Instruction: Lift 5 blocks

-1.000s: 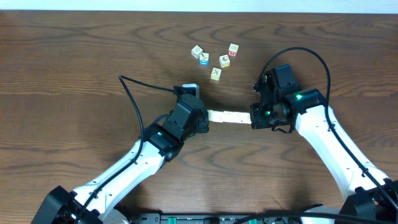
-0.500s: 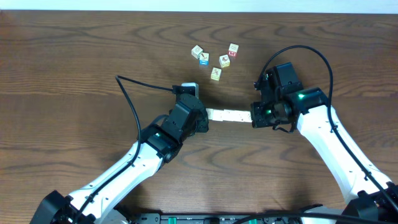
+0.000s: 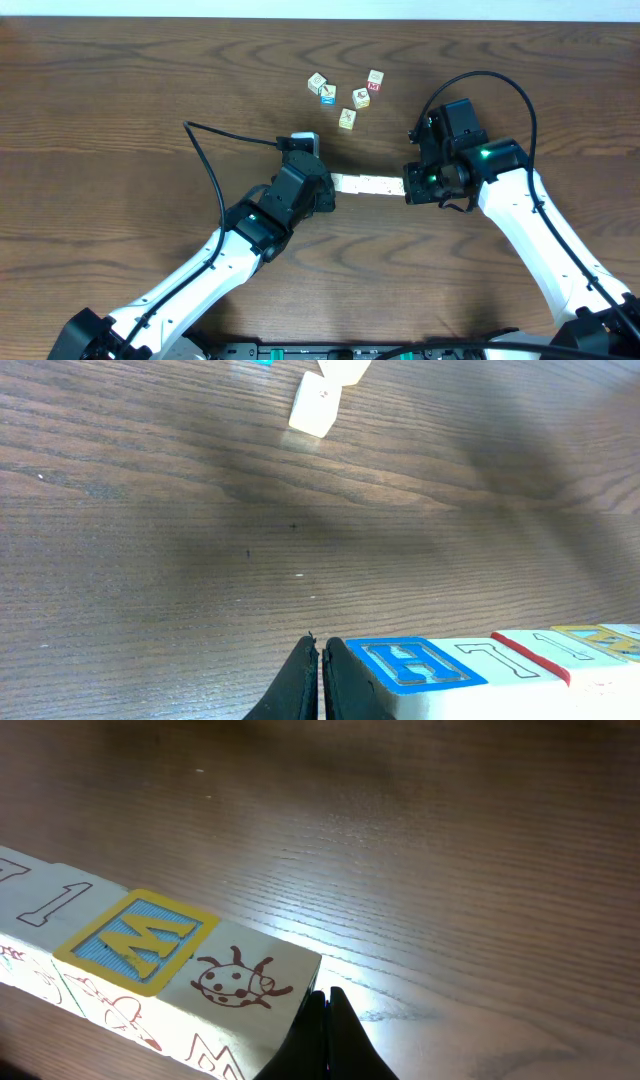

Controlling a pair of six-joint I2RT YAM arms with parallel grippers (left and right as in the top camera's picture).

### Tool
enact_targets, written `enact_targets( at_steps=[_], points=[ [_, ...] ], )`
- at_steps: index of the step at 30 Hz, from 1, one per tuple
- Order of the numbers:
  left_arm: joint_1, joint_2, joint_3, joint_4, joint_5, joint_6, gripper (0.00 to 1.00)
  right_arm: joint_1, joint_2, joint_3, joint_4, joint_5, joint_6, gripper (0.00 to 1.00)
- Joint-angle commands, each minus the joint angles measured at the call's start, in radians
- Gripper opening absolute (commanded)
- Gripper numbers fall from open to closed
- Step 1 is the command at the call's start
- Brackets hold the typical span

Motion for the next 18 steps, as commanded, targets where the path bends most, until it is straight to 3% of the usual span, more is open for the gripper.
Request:
enact_targets(
  at_steps=[1, 18],
  points=[
    [-0.087, -0.027, 0.101, 0.066, 0.305, -0.013, 0.07, 0.115, -0.021, 0.060, 0.037, -0.452, -0.018, 0.01],
    [-0.087, -0.053, 0.101, 0.063, 0.305, -0.013, 0.07, 0.115, -0.021, 0.111, 0.011, -0.451, -0.015, 0.01]
  ],
)
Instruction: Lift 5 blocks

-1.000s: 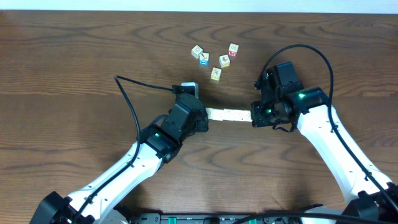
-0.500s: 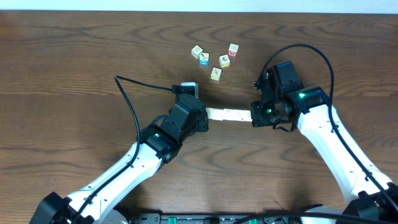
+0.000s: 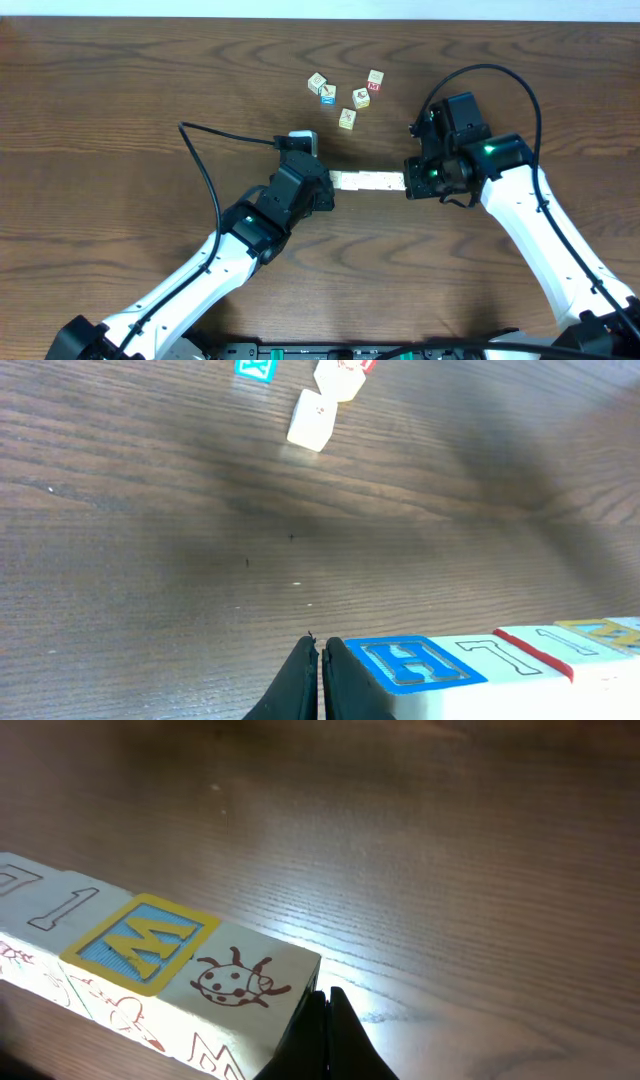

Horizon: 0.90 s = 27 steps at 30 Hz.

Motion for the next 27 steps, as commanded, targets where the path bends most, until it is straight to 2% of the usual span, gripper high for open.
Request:
enact_targets(
  at_steps=[1, 27],
  points=[
    [-0.087, -0.028, 0.101, 0.064, 0.315, -0.012, 0.07, 0.115, -0.021, 0.056, 0.040, -0.451, -0.015, 0.01],
    [-0.087, -0.035, 0.101, 0.049, 0.315, -0.011, 0.07, 0.115, -0.021, 0.056, 0.040, -0.439, -0.014, 0.01]
  ],
)
